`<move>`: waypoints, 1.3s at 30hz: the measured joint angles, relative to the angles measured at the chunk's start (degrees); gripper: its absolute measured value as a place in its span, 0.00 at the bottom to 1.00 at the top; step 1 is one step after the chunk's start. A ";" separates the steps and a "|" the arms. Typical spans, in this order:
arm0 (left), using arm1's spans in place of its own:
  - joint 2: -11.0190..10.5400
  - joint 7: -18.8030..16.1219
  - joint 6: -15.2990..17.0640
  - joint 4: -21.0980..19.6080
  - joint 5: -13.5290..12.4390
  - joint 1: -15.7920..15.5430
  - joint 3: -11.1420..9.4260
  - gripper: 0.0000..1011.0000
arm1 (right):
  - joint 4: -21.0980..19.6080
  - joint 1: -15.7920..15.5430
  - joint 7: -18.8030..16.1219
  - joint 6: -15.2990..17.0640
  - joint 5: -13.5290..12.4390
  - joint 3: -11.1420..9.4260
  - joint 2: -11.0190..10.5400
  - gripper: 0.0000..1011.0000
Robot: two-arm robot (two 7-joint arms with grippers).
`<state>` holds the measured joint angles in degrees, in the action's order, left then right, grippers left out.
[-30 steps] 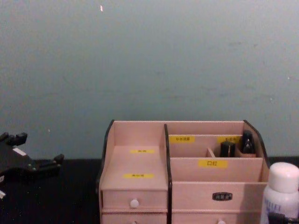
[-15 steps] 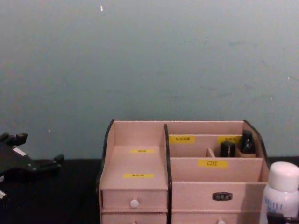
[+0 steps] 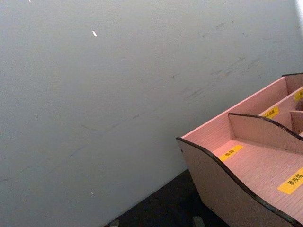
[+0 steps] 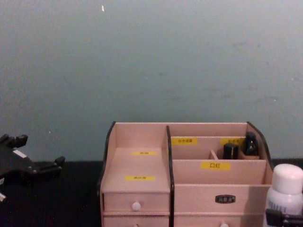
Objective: Pick up the facial cleanser and watermelon frost from the table and place them into the tiered storage box.
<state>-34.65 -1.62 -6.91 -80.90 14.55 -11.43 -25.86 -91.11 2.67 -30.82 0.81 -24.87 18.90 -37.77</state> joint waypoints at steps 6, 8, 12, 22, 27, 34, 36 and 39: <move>0.00 0.00 0.00 0.00 0.00 0.00 0.00 0.99 | 0.78 0.71 -0.13 -0.05 0.73 0.40 0.45 0.99; 0.00 0.00 0.00 0.00 0.00 0.00 0.00 0.99 | 0.92 0.84 -0.07 -0.11 1.06 0.51 0.56 0.99; 0.00 0.00 0.00 0.00 0.00 0.00 0.00 0.99 | 1.04 0.98 0.12 -0.37 1.62 0.64 0.63 0.99; 0.00 0.00 0.00 -0.01 0.00 0.00 0.00 0.99 | 0.95 0.88 0.11 -0.28 1.32 0.58 0.57 0.92; 0.00 0.00 0.00 0.00 0.00 0.00 0.00 0.99 | 0.92 0.86 0.10 -0.25 1.20 0.55 0.54 0.81; 0.00 0.00 0.00 0.00 0.00 0.00 0.00 0.99 | 0.88 0.82 0.07 -0.20 1.11 0.51 0.50 0.60; 0.00 0.00 0.00 0.00 0.00 0.00 0.00 0.99 | 0.87 0.81 0.07 -0.19 1.09 0.50 0.49 0.60; 0.00 0.00 0.00 0.00 0.00 0.00 0.00 0.99 | 0.86 0.80 0.06 -0.18 1.08 0.49 0.49 0.60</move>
<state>-34.65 -1.62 -6.91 -80.90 14.55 -11.43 -25.86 -90.25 3.47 -30.75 0.63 -23.79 19.40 -37.29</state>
